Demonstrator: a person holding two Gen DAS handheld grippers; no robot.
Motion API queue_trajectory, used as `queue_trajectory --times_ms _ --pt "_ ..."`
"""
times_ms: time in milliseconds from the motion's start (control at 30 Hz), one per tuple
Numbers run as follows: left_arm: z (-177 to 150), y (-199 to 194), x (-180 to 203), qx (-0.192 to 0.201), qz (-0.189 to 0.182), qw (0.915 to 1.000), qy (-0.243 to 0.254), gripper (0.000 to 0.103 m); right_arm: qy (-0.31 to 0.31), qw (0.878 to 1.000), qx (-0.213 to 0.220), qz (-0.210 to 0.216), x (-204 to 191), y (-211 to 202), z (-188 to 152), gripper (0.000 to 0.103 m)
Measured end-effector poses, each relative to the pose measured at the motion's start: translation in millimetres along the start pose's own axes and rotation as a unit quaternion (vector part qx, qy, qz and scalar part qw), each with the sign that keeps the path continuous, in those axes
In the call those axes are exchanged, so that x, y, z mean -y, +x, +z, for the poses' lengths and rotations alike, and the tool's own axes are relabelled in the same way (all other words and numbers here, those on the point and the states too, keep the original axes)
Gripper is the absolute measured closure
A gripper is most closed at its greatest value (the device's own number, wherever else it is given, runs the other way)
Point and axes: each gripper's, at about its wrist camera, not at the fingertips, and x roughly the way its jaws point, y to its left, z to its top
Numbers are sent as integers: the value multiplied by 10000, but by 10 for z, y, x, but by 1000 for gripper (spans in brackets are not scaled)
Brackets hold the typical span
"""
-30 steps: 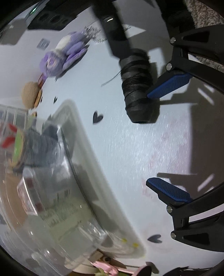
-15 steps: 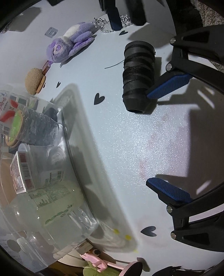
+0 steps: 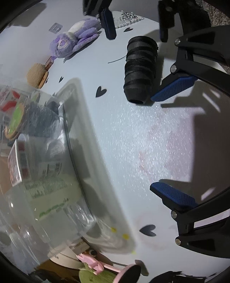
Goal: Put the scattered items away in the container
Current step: 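Grasp the black tube with the left gripper while the right gripper releases it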
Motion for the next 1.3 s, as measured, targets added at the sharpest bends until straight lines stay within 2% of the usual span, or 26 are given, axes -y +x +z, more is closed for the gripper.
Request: queue_trajectory --times_ms 67,133,200,267,467,600,633,700,800,933,1067,1167,1300 --pt "-14 -37 -40 45 9 9999 -113 11 -223 9993 -250 144 19 92 70 31" --pt "-27 -86 -74 101 -5 9997 -227 11 -171 9983 -434 359 91 182 84 43" --pt "-39 -146 -100 158 -79 9992 -362 11 -102 9978 -473 454 163 249 54 43" --pt "-43 -192 -108 197 -166 9986 -462 11 33 9980 -430 460 206 296 16 53" --pt "-20 -233 -61 148 -547 9960 -695 11 235 9986 -99 461 250 302 -33 54" --pt "19 -164 -48 -54 -979 9896 -1054 11 529 9972 81 531 284 306 -31 54" --pt "31 -133 -49 -122 -1082 9872 -1169 11 699 9953 115 662 314 316 -29 54" --pt "63 -59 -58 -271 -1272 9813 -1420 11 1214 9862 168 1111 426 349 -33 55" --pt "116 20 -62 -468 -1543 9726 -1674 11 1962 9660 252 1667 571 396 -76 55" --pt "155 103 -70 -741 -1984 9559 -2032 20 2138 9611 476 1683 576 316 -94 55" --pt "188 206 -75 -1048 -2467 9297 -2527 20 1940 9668 660 1529 495 262 -105 55" --pt "201 269 -63 -1251 -2629 9145 -2808 21 1942 9662 738 1525 414 231 -125 55" --pt "199 315 -46 -1438 -2731 9007 -3058 24 2088 9602 878 1636 410 176 -138 55"
